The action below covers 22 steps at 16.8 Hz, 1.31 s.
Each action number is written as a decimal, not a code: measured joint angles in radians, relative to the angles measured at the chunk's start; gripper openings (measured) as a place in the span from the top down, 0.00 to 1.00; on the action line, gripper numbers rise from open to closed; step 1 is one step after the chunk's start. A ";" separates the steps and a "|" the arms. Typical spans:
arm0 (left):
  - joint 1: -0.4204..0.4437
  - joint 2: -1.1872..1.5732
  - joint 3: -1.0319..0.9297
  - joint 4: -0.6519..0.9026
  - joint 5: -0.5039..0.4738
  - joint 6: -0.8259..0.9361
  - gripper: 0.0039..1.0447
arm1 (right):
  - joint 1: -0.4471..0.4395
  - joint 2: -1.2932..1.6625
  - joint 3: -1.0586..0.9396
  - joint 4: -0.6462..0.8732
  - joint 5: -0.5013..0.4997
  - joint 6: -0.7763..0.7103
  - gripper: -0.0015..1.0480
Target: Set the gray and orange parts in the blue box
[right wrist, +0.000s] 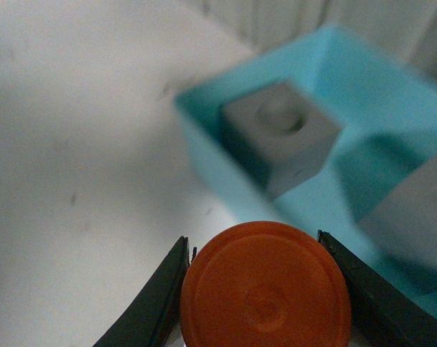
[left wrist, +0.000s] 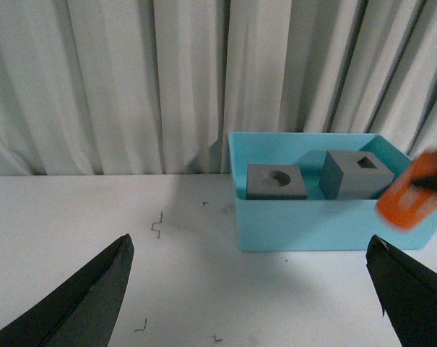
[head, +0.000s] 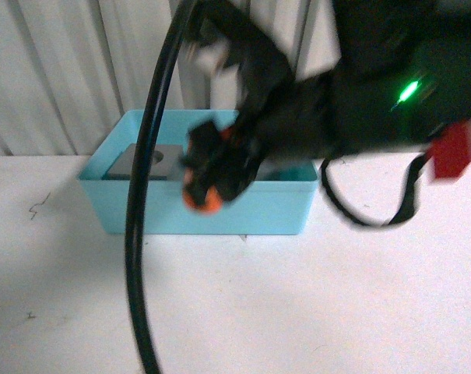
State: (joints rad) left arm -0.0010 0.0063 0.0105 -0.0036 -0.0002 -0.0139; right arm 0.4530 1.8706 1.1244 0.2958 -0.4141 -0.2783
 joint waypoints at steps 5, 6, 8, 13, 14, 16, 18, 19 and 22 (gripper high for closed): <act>0.000 0.000 0.000 0.000 0.000 0.000 0.06 | -0.197 -0.066 0.110 0.051 0.104 0.125 0.55; 0.000 0.000 0.000 0.000 0.000 0.000 0.06 | -0.195 0.003 0.152 0.020 0.109 0.137 0.55; 0.000 0.000 0.000 0.000 0.000 0.000 0.06 | -0.130 0.113 0.270 -0.014 0.124 0.159 0.55; 0.000 0.000 0.000 0.000 0.000 0.000 0.06 | -0.056 0.321 0.465 -0.075 0.182 0.211 0.55; 0.000 0.000 0.000 0.000 0.000 0.000 0.06 | -0.052 0.360 0.473 -0.069 0.179 0.228 0.55; 0.000 0.000 0.000 0.000 0.000 0.000 0.06 | -0.039 0.407 0.502 -0.095 0.175 0.244 0.55; 0.000 0.000 0.000 0.000 0.000 0.000 0.06 | -0.017 0.449 0.572 -0.118 0.174 0.251 0.55; 0.000 0.000 0.000 0.000 0.000 0.000 0.06 | -0.006 0.467 0.602 -0.135 0.178 0.252 0.55; 0.000 0.000 0.000 0.000 0.000 0.000 0.06 | 0.012 0.525 0.650 -0.167 0.189 0.251 0.55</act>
State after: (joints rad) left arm -0.0010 0.0063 0.0105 -0.0032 -0.0002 -0.0139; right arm 0.4648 2.3959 1.7744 0.1284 -0.2253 -0.0273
